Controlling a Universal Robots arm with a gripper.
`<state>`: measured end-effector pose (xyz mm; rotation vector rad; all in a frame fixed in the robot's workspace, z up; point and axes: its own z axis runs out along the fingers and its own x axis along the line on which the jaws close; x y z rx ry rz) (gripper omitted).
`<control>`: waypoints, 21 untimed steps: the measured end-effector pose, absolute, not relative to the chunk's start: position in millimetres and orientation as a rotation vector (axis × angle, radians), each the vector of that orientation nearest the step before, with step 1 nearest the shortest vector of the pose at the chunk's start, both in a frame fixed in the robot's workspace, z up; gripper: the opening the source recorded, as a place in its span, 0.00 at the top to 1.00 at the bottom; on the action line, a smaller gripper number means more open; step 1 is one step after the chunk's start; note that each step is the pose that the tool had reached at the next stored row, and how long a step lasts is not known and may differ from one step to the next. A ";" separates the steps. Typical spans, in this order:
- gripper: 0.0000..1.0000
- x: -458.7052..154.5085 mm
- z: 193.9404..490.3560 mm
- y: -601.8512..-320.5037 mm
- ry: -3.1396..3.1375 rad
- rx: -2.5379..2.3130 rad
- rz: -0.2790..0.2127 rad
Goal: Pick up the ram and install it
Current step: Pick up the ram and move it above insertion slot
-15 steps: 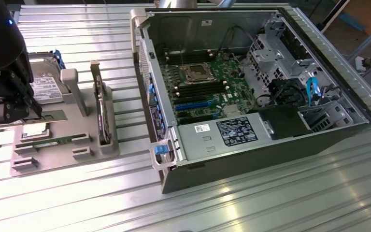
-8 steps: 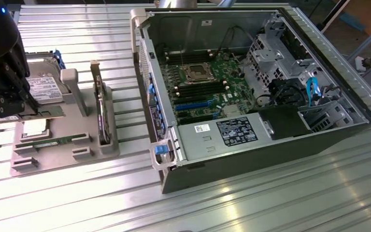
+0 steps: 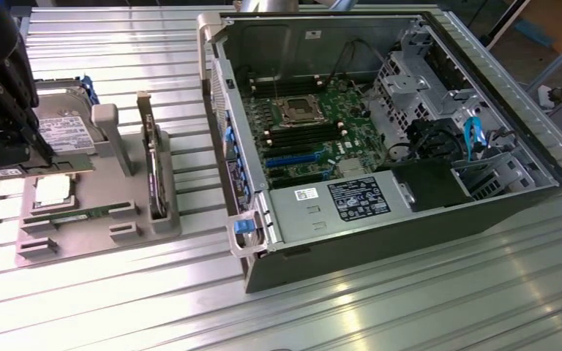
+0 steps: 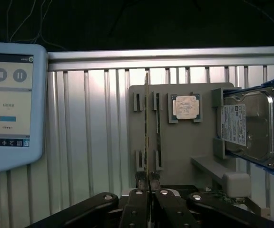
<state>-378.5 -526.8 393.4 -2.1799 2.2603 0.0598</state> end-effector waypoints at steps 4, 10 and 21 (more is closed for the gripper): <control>0.88 -378.5 396.6 -526.8 2.260 -2.180 0.060; 0.88 -378.5 396.7 -526.8 2.260 -2.180 0.060; 0.88 -358.8 396.7 -526.8 2.261 -2.181 0.061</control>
